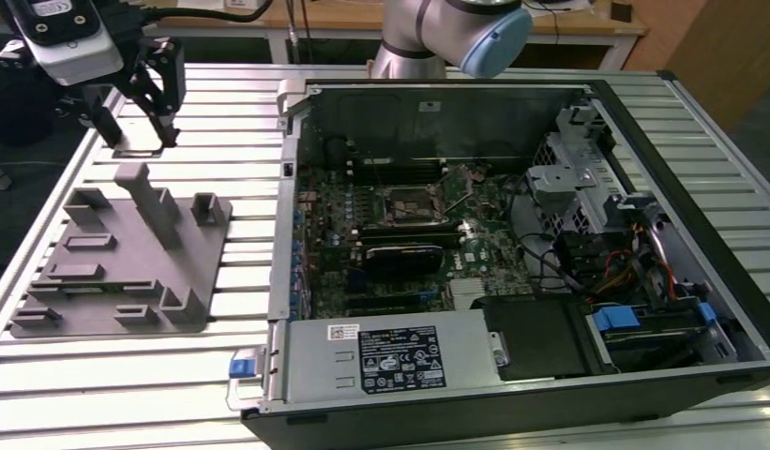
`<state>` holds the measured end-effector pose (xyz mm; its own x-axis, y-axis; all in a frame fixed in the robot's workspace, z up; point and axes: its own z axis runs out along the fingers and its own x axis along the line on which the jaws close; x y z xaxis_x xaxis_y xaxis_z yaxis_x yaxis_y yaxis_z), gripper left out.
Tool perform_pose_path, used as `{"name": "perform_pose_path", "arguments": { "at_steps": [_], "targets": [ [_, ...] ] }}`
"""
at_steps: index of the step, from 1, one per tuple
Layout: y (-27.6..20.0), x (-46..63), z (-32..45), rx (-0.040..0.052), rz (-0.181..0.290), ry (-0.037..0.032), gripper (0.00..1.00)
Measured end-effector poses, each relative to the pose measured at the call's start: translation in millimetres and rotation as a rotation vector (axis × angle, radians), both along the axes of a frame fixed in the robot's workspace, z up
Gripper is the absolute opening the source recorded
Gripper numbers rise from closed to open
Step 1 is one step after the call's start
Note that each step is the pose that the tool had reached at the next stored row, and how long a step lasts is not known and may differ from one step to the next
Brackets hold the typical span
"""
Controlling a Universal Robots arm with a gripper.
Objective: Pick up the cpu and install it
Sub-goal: 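Pick up the cpu and move it towards the insertion slot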
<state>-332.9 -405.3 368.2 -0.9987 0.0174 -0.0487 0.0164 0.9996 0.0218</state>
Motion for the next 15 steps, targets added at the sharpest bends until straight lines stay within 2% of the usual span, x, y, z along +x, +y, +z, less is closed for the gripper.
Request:
{"name": "perform_pose_path", "arguments": {
  "at_steps": [15],
  "targets": [
    [0.7, 16.8, 0.0, 0.0, 0.0, 0.0, 0.55]
  ]
}}
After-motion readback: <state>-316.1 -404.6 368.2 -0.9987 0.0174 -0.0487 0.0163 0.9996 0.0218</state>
